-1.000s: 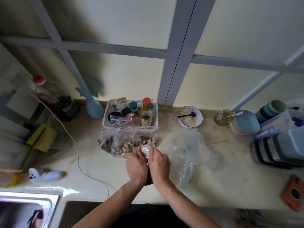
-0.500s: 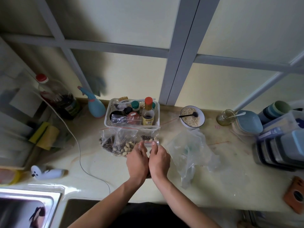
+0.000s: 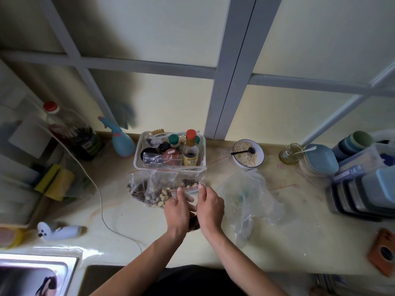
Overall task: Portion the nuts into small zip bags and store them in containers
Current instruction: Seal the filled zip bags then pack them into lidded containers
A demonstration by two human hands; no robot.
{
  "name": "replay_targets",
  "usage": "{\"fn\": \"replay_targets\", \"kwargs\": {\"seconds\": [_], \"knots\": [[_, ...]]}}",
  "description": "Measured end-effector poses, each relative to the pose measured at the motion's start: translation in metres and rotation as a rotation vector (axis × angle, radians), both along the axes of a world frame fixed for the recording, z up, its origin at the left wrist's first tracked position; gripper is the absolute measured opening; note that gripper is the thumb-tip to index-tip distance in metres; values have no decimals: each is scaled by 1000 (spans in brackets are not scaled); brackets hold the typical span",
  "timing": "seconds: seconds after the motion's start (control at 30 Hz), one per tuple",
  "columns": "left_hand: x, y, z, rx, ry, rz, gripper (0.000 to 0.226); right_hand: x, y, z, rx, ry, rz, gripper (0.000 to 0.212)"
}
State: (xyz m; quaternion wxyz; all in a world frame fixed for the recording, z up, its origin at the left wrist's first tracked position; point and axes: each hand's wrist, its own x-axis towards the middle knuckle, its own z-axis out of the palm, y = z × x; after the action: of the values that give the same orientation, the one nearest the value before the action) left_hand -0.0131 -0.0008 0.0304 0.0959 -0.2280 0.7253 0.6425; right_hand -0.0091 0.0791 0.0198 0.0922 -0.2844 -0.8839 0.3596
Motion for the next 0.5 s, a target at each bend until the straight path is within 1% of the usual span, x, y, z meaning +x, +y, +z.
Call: {"fn": "replay_targets", "kwargs": {"seconds": [0.07,0.13,0.2,0.3,0.4,0.43,0.5], "knots": [[3,1,2,41,2,-7,58,-3,7,-2,-129,-42,-55,39],[4,2,2,99,-33,19,62,-3,9,-6,-268,-112,-121,44],[4,2,1,85,-50,28,64,-2,8,-9,-290,-92,-158,49],[5,2,-1,-14,-38,84,62,-2,5,-11,-217,-55,-131,53],[3,2,-4,4,-119,141,56,-5,1,-10,-197,-39,-115,59],[2,1,-5,27,-152,150,55,-6,1,-9,-232,-38,-113,60],[3,-2,-8,56,-182,172,53,-6,1,-1,-384,-67,-119,57]]}}
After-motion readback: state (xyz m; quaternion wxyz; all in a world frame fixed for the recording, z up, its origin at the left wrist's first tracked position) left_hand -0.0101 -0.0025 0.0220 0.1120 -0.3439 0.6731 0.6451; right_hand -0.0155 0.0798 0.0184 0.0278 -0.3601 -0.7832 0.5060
